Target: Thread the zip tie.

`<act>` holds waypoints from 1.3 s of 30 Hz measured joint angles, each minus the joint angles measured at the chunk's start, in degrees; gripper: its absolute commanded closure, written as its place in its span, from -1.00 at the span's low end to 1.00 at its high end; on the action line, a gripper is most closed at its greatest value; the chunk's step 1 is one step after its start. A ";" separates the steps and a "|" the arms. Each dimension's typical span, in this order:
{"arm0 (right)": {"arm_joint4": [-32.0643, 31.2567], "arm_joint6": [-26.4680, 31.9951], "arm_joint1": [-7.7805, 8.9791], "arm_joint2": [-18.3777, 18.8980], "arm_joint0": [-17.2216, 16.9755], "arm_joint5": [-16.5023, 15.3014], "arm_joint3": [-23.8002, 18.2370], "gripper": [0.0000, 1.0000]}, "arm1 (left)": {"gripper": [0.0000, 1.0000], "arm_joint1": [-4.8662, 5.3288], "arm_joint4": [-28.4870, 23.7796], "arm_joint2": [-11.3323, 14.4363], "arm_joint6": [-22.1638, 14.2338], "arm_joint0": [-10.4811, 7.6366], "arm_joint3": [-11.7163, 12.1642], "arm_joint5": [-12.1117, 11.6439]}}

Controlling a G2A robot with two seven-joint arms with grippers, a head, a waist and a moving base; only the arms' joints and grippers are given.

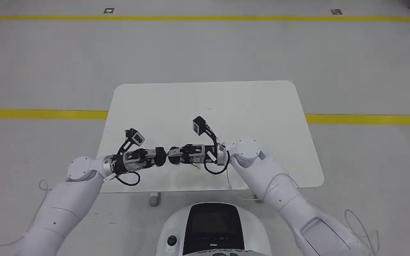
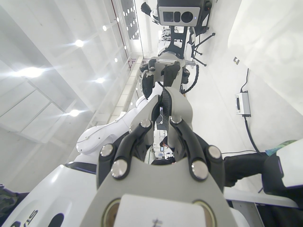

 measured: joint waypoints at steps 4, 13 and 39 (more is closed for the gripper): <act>0.22 -0.11 0.02 -0.18 0.10 -0.10 0.17 1.00 | 0.78 -0.14 0.18 0.10 -0.10 -0.12 0.09 0.15; 0.70 -0.38 0.11 -0.36 0.17 -0.46 0.68 1.00 | 0.90 -0.43 0.60 0.25 -0.23 -0.42 0.68 0.43; 2.10 -0.44 0.64 -0.20 -0.43 -1.58 0.24 0.16 | 1.00 -1.06 0.96 0.03 -0.84 -0.43 1.53 0.34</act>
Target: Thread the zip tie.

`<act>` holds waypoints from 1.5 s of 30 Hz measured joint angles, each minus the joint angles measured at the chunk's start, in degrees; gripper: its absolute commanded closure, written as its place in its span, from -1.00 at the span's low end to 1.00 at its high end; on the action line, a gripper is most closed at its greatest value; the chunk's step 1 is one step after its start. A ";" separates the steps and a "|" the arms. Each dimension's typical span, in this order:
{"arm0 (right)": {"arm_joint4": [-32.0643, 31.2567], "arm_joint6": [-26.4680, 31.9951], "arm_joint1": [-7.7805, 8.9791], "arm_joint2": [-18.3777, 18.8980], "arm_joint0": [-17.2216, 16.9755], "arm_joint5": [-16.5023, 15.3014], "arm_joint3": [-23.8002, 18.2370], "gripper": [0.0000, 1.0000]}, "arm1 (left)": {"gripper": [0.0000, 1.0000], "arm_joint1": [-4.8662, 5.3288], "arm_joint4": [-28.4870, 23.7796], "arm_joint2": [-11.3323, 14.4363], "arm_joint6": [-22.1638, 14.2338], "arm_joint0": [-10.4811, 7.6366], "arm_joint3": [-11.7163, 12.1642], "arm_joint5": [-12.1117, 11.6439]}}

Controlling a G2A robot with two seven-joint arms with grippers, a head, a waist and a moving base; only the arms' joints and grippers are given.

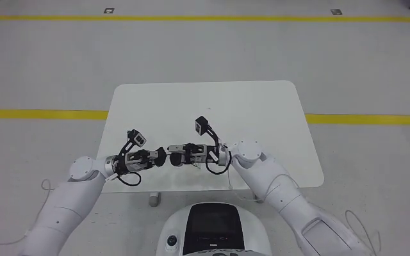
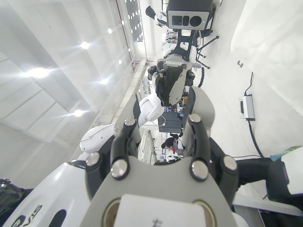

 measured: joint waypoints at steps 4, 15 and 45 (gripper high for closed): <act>1.20 0.70 0.07 0.20 -0.30 -0.54 -0.17 0.26 | 1.00 -0.07 -0.01 -0.10 -0.04 0.05 0.02 0.06; 3.49 2.31 0.10 0.18 -0.31 -1.83 0.73 0.56 | 1.00 -0.26 -0.33 -0.44 -0.45 0.07 0.37 0.41; 4.35 2.32 -0.18 -1.31 0.80 -1.46 2.64 0.86 | 1.00 -0.64 0.13 -1.14 -1.55 0.24 0.42 0.57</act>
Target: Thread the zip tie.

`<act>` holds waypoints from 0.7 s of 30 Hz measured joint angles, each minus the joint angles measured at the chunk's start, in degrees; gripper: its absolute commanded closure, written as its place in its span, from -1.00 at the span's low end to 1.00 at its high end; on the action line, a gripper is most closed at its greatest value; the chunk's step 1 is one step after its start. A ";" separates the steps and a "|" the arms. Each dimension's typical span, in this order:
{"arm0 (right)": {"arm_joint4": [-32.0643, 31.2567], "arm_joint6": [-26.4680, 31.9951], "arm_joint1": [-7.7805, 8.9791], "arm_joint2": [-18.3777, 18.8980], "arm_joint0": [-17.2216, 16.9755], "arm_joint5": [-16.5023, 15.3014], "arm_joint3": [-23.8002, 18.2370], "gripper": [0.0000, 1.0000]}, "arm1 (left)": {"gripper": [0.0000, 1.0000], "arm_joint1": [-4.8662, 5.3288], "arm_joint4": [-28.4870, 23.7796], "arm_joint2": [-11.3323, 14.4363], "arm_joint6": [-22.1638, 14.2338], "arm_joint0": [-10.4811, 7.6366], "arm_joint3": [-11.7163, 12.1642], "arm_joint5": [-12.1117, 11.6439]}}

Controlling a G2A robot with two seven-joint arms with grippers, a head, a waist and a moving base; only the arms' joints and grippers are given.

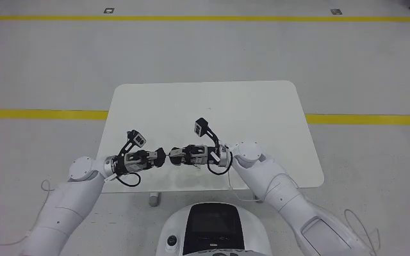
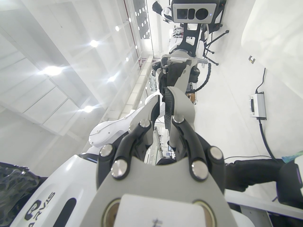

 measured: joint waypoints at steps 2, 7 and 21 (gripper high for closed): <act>-0.03 -0.07 0.01 -0.02 0.01 0.07 0.02 1.00 | 1.00 -0.02 0.03 -0.03 0.00 0.01 -0.03 0.04; -0.12 -0.15 0.07 -0.03 -0.01 0.20 0.04 1.00 | 1.00 -0.12 -0.15 -0.12 0.18 0.07 0.01 0.11; -0.13 0.00 0.10 -0.35 0.09 0.24 0.16 1.00 | 0.56 -0.27 0.19 -0.37 -0.03 0.20 -0.10 0.16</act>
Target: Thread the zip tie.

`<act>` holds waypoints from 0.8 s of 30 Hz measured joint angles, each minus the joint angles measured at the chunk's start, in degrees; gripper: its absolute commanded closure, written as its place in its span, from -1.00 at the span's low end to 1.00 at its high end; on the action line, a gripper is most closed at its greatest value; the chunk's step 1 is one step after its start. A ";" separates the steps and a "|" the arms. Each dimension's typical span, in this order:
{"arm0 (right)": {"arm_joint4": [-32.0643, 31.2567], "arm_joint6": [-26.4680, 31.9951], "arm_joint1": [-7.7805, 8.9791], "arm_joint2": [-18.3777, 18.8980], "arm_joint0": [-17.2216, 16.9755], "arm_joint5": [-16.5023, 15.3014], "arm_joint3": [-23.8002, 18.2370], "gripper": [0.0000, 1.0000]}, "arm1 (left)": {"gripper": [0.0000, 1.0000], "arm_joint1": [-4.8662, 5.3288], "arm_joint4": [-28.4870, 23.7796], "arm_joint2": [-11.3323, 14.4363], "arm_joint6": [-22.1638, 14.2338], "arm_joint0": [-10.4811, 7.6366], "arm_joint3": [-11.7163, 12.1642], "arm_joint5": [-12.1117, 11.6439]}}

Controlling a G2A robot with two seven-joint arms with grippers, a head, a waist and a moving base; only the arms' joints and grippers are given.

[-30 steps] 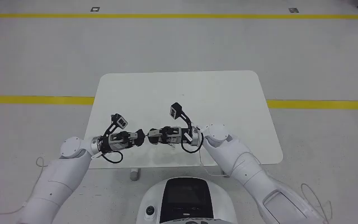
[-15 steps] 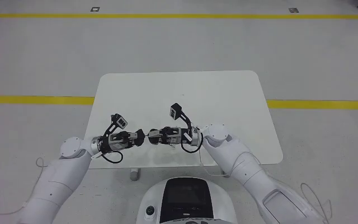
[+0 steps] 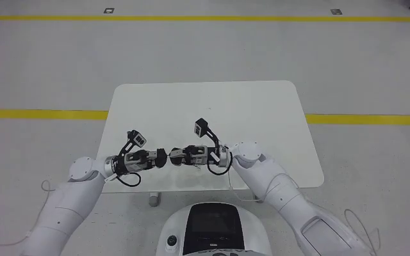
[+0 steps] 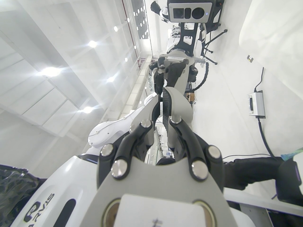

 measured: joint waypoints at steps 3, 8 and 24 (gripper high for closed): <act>0.09 0.10 -0.05 -0.18 0.13 0.09 0.11 1.00 | 0.66 -0.01 0.13 -0.09 -0.07 0.03 -0.03 0.05; 0.24 0.14 -0.18 -0.48 0.47 0.15 0.43 1.00 | 0.90 -0.04 0.13 -0.27 -0.19 0.00 -0.05 0.10; 0.26 -0.07 -0.30 -0.81 0.90 0.30 0.97 1.00 | 0.96 -0.31 0.45 -0.12 -0.42 -0.43 0.15 0.54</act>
